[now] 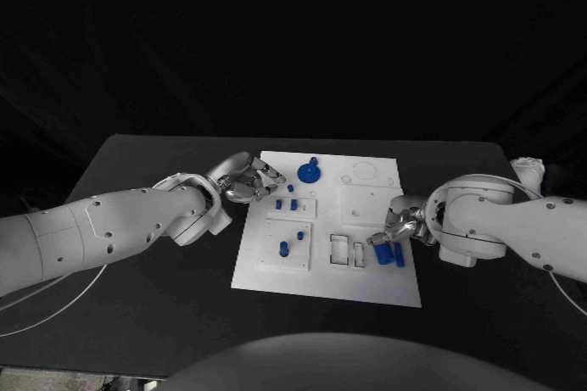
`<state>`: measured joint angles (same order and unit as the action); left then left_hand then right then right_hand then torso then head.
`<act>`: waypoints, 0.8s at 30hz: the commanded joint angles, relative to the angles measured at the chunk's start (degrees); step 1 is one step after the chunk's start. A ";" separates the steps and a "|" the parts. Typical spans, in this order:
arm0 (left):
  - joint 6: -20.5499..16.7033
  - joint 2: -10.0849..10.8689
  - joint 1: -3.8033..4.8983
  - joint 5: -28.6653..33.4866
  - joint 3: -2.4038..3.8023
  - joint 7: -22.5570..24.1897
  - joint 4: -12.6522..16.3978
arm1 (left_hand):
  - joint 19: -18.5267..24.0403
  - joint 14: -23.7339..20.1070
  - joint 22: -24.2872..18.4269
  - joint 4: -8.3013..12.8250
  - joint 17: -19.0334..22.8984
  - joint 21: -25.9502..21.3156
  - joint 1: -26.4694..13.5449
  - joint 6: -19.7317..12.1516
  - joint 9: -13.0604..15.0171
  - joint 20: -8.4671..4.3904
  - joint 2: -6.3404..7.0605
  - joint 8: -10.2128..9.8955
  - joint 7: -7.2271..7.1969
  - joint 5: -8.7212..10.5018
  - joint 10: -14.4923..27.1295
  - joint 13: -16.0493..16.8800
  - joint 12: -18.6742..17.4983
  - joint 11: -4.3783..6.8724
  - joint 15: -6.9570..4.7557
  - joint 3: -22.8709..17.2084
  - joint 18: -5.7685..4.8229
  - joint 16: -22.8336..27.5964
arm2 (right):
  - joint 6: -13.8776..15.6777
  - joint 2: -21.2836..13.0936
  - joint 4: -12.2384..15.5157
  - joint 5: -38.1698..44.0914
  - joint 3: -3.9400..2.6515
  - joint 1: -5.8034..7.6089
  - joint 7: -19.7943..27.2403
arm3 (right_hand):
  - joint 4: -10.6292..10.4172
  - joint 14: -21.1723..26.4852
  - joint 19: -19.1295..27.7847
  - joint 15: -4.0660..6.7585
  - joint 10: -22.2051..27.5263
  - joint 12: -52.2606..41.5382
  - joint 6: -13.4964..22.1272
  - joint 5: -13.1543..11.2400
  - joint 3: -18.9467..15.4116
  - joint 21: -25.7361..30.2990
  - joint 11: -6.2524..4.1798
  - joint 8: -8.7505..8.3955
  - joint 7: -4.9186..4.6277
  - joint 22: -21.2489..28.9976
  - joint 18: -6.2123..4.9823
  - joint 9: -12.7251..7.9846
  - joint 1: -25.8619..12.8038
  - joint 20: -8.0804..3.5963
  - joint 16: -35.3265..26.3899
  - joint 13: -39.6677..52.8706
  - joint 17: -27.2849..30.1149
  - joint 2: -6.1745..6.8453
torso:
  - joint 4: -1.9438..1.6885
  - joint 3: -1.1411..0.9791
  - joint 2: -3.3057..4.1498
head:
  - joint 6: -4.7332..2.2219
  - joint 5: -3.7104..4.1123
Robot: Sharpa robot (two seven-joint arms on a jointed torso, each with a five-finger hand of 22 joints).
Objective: Assemble the parts on the task board
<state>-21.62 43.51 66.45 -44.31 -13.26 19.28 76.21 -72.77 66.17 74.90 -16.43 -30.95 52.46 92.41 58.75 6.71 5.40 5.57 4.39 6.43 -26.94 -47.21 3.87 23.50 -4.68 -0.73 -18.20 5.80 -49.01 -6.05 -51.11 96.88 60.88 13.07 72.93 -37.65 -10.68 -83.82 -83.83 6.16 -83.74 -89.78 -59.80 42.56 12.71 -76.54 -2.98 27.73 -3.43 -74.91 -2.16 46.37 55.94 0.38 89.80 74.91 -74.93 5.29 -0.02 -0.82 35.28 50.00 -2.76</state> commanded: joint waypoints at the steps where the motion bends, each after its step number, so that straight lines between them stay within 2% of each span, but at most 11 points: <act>1: 0.81 -0.12 -0.02 -0.15 0.03 -0.06 0.00 | 0.32 -0.24 5.88 -0.02 0.10 -0.16 0.47 -0.13 0.08 0.16 0.17 0.15 0.15 -0.21 -0.33 0.07 0.22 -0.13 0.21 -0.25 1.14 0.19 | 0.81 0.44 0.16 -7.26 -0.01 0.60 0.05 | 4.60 -6.18 0.24 0.36 -6.26 -0.22 3.38 -0.50 5.13 0.39 -0.58 0.23 3.03 -10.07 -1.18 0.07 -0.65 -0.37 0.20 15.09 -15.07 -0.22 | -0.02 0.01 0.00 | 0.00 -0.15; 3: 0.81 -0.15 -0.02 -0.15 0.03 -0.10 -0.03 | 0.32 -0.24 5.88 -0.02 0.10 -0.16 0.47 -0.13 0.08 0.16 0.17 0.15 0.15 -0.21 -0.33 0.07 0.22 -0.13 0.21 -0.25 1.14 0.19 | 0.89 0.87 0.20 -9.77 -0.01 0.89 0.04 | 4.58 -6.18 0.34 0.35 -6.26 -0.22 3.48 -0.55 5.21 0.63 -0.57 0.19 3.01 -9.99 -1.23 0.12 -0.70 -0.37 0.20 15.09 -15.07 -0.27 | -0.11 -0.01 0.07 | 0.00 -0.21; 12: 0.85 -0.22 -0.03 -0.15 0.03 -0.21 -0.18 | 0.32 -0.24 5.88 -0.02 0.10 -0.16 0.47 -0.13 0.08 0.16 0.17 0.15 0.15 -0.21 -0.33 0.07 0.22 -0.13 0.21 -0.25 1.14 0.19 | 3.24 2.87 -0.02 -18.17 -0.01 1.34 0.17 | 4.51 -6.18 0.52 0.16 -6.26 -0.22 4.65 -1.32 5.68 1.14 -0.27 -0.59 2.62 -9.86 -1.30 0.23 -1.20 -0.25 0.20 15.09 -15.07 -0.44 | -0.03 -0.01 0.06 | 0.00 -0.51; 19: 0.93 -0.36 -0.03 -0.15 0.03 -0.27 -0.26 | 0.32 -0.24 5.88 -0.02 0.10 -0.16 0.47 -0.13 0.08 0.16 0.17 0.15 0.15 -0.21 -0.33 0.07 0.22 -0.13 0.21 -0.25 1.14 0.19 | 3.73 4.83 -0.24 -19.68 -0.01 1.45 0.22 | 4.64 -6.18 0.82 -0.12 -6.26 -0.22 5.34 -2.52 6.06 1.89 0.07 -1.39 2.26 -9.65 -1.44 0.07 -1.35 -0.03 0.20 15.09 -15.07 -0.66 | -0.01 0.00 0.05 | 0.00 -0.56; 24: 1.07 -0.48 -0.03 -0.15 0.03 -0.36 -0.36 | 0.37 -0.29 5.87 -0.01 0.11 -0.24 0.49 -0.10 0.10 0.18 0.17 0.19 0.20 -0.24 -0.36 0.07 0.26 -0.18 0.24 -0.25 1.14 0.20 | 3.71 6.34 -1.11 -19.26 0.00 1.49 0.09 | 4.72 -6.18 1.07 -0.32 -6.26 -0.22 5.49 -4.15 6.17 2.54 0.28 -1.81 2.04 -9.48 -1.56 0.03 -1.49 0.17 0.20 15.09 -15.07 -0.89 | -0.02 0.02 0.04 | 0.00 -0.30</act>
<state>-21.44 43.18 66.41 -44.36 -13.27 18.88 75.83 -72.77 66.17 74.90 -16.43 -30.91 52.47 92.41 58.75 6.74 5.40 5.57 4.39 6.43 -26.94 -47.21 3.86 23.50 -4.68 -0.73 -18.20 5.80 -49.01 -2.60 -44.98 95.98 42.67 13.06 74.39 -37.65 -11.21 -83.81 -83.19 6.16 -83.75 -89.78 -57.07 38.51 13.25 -74.15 -2.97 26.09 -3.66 -74.94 -3.06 46.44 54.78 0.62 89.80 74.91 -74.92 4.47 -0.02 -0.81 35.33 50.00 -3.20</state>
